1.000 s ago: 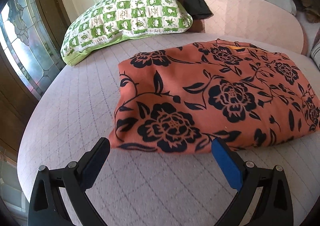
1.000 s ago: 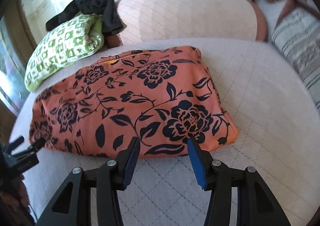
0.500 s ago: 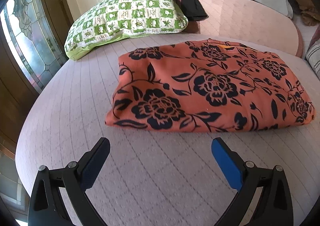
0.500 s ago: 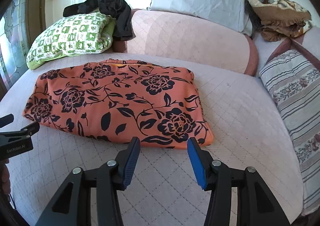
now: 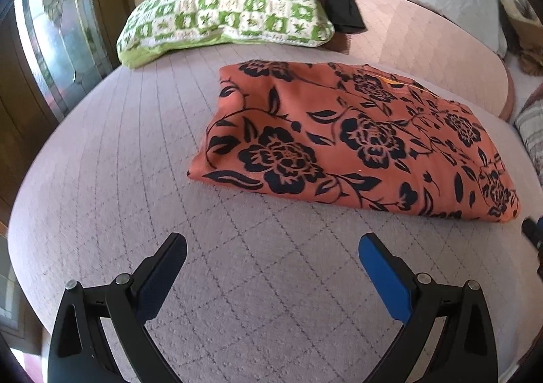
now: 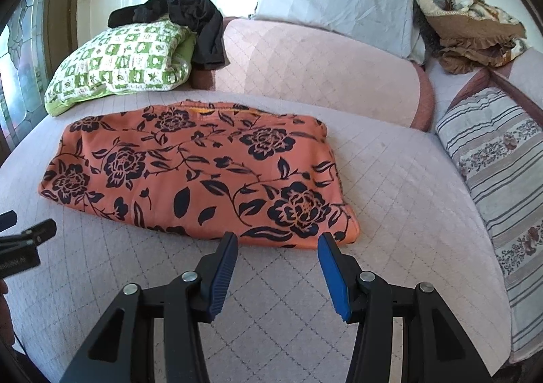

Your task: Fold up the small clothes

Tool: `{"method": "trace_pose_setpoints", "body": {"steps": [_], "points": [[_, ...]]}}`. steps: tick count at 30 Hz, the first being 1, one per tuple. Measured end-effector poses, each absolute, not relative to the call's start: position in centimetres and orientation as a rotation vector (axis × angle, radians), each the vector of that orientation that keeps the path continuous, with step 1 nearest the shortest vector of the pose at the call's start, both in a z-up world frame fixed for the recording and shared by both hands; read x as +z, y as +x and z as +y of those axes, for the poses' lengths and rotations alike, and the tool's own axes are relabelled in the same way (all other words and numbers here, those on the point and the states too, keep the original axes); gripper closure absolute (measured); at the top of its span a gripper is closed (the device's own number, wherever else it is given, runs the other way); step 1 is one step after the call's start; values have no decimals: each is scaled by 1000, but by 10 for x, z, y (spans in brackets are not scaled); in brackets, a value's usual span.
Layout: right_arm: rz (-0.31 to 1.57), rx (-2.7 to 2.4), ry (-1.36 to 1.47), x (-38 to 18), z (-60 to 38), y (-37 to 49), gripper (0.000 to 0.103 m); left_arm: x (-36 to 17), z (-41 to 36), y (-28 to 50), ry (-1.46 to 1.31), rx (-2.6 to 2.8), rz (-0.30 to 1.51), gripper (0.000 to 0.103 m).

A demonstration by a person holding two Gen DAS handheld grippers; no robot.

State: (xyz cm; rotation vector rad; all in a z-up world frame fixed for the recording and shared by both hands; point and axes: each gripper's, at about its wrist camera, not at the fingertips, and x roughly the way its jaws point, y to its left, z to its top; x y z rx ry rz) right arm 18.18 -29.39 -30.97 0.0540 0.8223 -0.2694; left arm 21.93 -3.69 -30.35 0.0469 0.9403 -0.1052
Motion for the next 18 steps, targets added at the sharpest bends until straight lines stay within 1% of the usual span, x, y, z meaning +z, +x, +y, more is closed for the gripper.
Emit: {"method": "trace_pose_setpoints", "body": {"steps": [3, 5, 9, 10, 14, 17, 18], "points": [[863, -226, 168, -318, -308, 186, 50, -308, -22, 232, -21, -94, 968, 1], [883, -186, 295, -324, -323, 189, 49, -313, -8, 242, -101, -93, 997, 1], [881, -91, 585, -339, -349, 191, 41, -319, 12, 256, -261, -95, 1022, 1], [881, -67, 673, -345, -357, 192, 40, -320, 15, 260, -284, -97, 1025, 1], [882, -22, 870, -363, -374, 200, 39, -330, 13, 273, -374, -138, 1058, 1], [870, -8, 996, -377, -387, 205, 37, -329, 9, 280, -403, -153, 1033, 2], [866, -2, 1029, -380, -391, 208, 37, -329, 8, 284, -422, -160, 1031, 7]]}}
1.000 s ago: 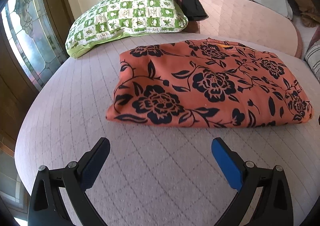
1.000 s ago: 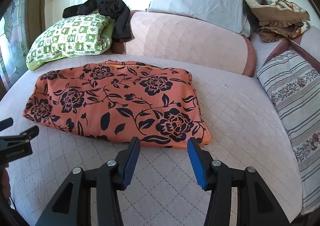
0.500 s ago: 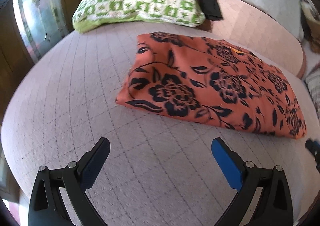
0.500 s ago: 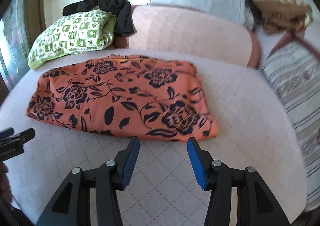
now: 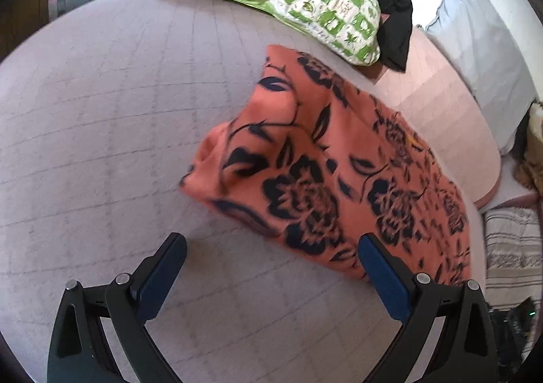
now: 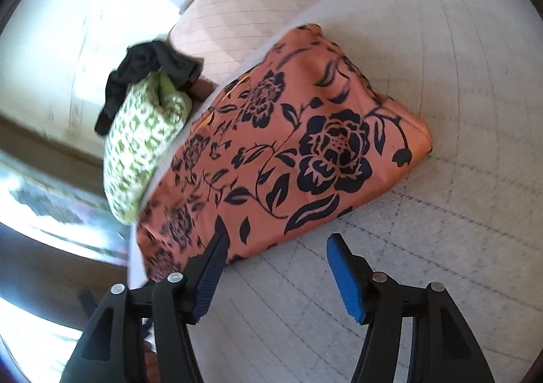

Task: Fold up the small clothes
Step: 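Grasp the edge of the folded coral blouse with both tools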

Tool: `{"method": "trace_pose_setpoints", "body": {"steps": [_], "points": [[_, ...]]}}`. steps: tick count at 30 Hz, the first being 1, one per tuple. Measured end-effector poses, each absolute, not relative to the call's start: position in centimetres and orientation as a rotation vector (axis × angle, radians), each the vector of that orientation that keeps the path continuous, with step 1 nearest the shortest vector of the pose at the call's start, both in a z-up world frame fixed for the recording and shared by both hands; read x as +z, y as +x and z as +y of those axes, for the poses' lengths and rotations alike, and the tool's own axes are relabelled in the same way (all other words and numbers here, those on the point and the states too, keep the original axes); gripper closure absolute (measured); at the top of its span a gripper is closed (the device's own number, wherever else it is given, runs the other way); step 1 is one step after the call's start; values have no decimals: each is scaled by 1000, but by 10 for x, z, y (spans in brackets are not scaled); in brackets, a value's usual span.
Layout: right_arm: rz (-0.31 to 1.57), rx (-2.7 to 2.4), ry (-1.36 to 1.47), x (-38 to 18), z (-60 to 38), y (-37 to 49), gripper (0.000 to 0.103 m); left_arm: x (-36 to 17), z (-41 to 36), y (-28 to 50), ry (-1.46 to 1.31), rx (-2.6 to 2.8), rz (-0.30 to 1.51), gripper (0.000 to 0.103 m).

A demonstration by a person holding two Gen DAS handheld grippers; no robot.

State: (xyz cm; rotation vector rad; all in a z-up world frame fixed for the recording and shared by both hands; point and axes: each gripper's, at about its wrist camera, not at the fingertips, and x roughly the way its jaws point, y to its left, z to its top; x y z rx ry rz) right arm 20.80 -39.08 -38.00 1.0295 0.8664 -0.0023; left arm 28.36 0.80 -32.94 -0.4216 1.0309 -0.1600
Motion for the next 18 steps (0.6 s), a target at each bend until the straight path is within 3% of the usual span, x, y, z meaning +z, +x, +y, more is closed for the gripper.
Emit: {"method": "trace_pose_setpoints", "body": {"steps": [1, 3, 5, 10, 12, 14, 18], "points": [[861, 0, 1078, -386, -396, 210, 37, -330, 7, 288, -441, -157, 1026, 13], [857, -8, 1128, -393, -402, 214, 37, -332, 4, 295, -445, -151, 1013, 44], [857, -26, 1175, -403, -408, 218, 37, -335, 0, 302, -422, -132, 1013, 54], [833, -26, 1257, -418, -425, 231, 37, -336, 2, 314, -475, -160, 995, 50], [815, -29, 1277, -420, -433, 235, 37, -337, 6, 318, -537, -187, 990, 36], [783, -34, 1327, -424, -441, 239, 37, -338, 7, 322, -595, -200, 980, 31], [728, -19, 1393, -430, -449, 248, 36, -339, 7, 330, -652, -218, 955, 31]]}}
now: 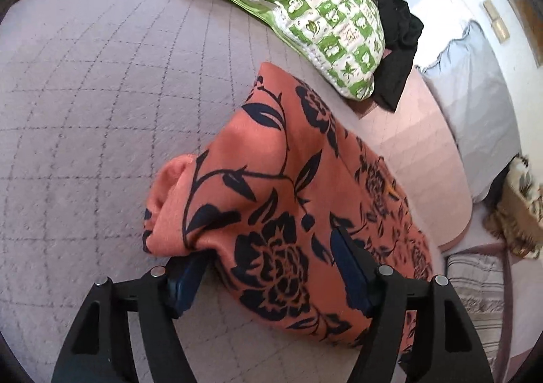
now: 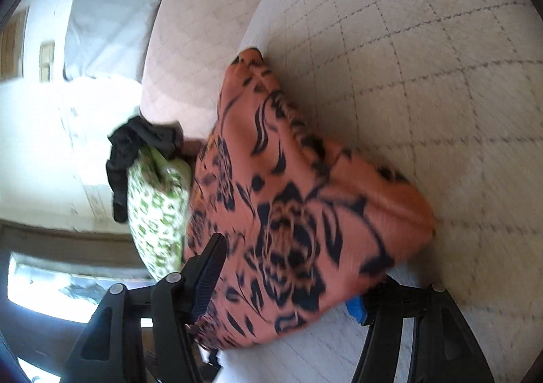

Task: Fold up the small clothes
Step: 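Grasp the edge of the folded coral blouse with both tools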

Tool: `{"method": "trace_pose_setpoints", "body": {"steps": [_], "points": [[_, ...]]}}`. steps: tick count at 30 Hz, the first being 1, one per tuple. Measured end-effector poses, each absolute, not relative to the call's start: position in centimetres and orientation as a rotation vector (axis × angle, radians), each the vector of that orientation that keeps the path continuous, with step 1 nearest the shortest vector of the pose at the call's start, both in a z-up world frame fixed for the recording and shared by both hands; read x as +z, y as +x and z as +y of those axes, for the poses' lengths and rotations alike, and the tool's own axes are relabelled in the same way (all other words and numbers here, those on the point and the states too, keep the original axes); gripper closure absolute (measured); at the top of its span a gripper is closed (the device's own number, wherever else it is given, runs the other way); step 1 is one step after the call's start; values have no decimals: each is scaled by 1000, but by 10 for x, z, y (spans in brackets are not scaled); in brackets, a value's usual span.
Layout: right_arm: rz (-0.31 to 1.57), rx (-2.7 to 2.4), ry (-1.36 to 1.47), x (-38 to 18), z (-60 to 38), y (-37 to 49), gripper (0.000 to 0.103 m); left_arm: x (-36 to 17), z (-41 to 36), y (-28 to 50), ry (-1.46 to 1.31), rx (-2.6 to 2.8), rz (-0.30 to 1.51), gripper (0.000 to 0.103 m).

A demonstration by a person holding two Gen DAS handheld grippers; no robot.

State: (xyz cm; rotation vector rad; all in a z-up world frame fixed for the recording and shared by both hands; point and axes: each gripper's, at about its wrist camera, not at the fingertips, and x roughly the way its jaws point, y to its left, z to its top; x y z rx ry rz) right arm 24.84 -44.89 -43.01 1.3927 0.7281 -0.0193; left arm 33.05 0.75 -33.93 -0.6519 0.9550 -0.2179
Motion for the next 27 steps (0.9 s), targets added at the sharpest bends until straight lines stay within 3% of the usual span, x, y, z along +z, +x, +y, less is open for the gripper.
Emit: {"method": "trace_pose_setpoints", "body": {"steps": [2, 5, 6, 10, 12, 14, 16, 17, 18, 20, 23, 27], "points": [[710, -10, 1388, -430, -450, 253, 36, -340, 10, 332, -679, -228, 943, 32], [672, 5, 1372, -428, -450, 257, 36, -339, 13, 329, -666, -227, 920, 55], [658, 14, 1365, -426, -450, 259, 36, -340, 12, 330, -651, -220, 920, 57], [668, -3, 1250, -424, -443, 274, 45, -344, 7, 334, -587, -203, 924, 56], [681, -29, 1210, -425, -438, 281, 49, -345, 4, 334, -593, -216, 916, 40], [686, -48, 1163, -419, -433, 287, 49, -345, 4, 336, -633, -232, 904, 33], [707, -52, 1106, -416, -427, 293, 49, -345, 8, 337, -679, -227, 900, 34], [711, -56, 1087, -416, -426, 294, 56, -345, 10, 336, -699, -225, 894, 35], [717, -57, 1077, -417, -425, 295, 69, -345, 12, 335, -712, -221, 888, 47], [718, -63, 1085, -420, -423, 295, 73, -343, 13, 336, -684, -207, 879, 63], [708, -79, 1046, -411, -419, 293, 77, -341, 11, 335, -651, -213, 872, 71], [692, -90, 1008, -400, -416, 290, 78, -327, 3, 326, -578, -233, 801, 72]]}}
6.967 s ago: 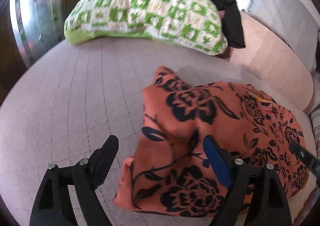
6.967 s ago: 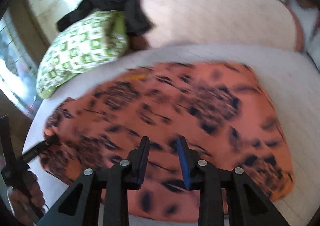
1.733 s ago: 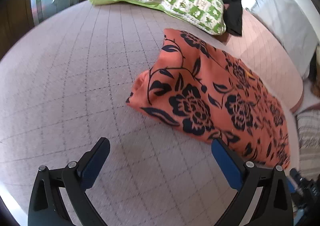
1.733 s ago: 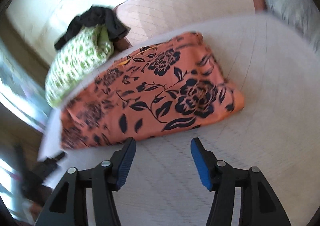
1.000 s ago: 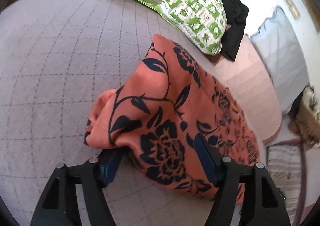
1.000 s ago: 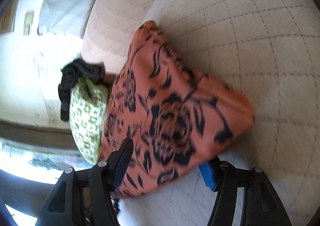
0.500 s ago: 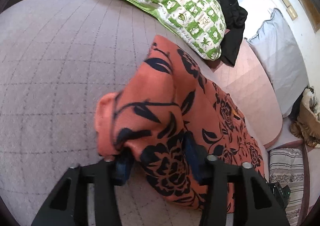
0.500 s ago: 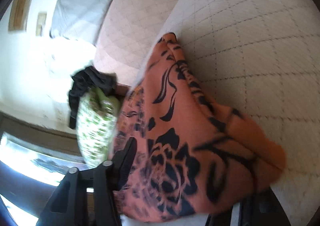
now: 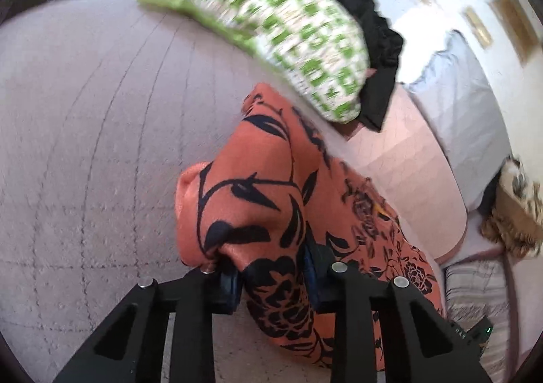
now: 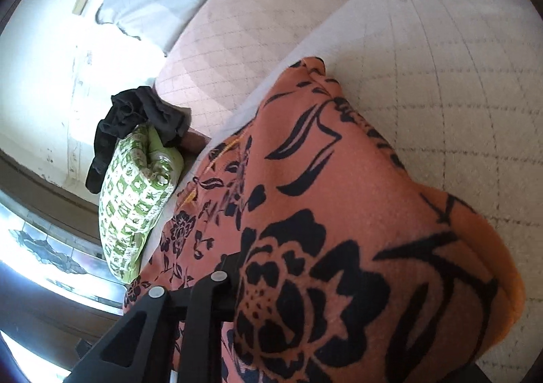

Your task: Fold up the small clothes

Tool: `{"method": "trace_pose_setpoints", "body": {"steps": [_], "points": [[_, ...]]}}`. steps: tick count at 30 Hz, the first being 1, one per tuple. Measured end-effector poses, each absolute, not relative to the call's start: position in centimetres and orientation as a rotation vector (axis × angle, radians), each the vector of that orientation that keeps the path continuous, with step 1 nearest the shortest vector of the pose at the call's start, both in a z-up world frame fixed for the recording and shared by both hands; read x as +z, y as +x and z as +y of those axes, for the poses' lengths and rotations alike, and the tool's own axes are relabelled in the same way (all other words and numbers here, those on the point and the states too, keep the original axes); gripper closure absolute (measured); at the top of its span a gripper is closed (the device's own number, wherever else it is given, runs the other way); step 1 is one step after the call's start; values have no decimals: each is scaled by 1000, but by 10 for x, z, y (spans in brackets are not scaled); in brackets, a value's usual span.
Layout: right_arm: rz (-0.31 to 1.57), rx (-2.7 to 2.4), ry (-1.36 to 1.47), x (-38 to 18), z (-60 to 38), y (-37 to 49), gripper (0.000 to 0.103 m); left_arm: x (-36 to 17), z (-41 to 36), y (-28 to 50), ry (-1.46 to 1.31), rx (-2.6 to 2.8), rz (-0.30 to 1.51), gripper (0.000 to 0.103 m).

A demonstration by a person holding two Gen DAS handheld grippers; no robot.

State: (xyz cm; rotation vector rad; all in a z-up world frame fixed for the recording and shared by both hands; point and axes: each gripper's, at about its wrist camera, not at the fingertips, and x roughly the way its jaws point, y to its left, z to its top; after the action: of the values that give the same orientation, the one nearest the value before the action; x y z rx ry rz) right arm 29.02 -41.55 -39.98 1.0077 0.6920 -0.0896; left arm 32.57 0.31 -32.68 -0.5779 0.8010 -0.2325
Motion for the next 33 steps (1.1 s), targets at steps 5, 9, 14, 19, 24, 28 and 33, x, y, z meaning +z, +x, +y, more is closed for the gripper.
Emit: {"method": "trace_pose_setpoints", "body": {"steps": [5, 9, 14, 19, 24, 28, 33], "points": [[725, -103, 1043, -412, -420, 289, 78, -344, 3, 339, -561, -237, 906, 42], [733, -101, 1035, -412, -419, 290, 78, -350, 10, 345, -628, -242, 917, 41], [723, -104, 1017, -408, -417, 291, 79, -344, 13, 341, -617, -243, 853, 75], [680, -124, 907, -385, -406, 287, 81, -331, 2, 332, -540, -262, 790, 83], [641, -137, 829, -363, -396, 272, 83, -314, -4, 313, -500, -308, 754, 84], [614, -141, 833, -349, -396, 248, 83, -304, -12, 289, -445, -350, 724, 84], [608, -178, 852, -338, -404, 212, 83, -303, -6, 255, -454, -385, 750, 84]]}}
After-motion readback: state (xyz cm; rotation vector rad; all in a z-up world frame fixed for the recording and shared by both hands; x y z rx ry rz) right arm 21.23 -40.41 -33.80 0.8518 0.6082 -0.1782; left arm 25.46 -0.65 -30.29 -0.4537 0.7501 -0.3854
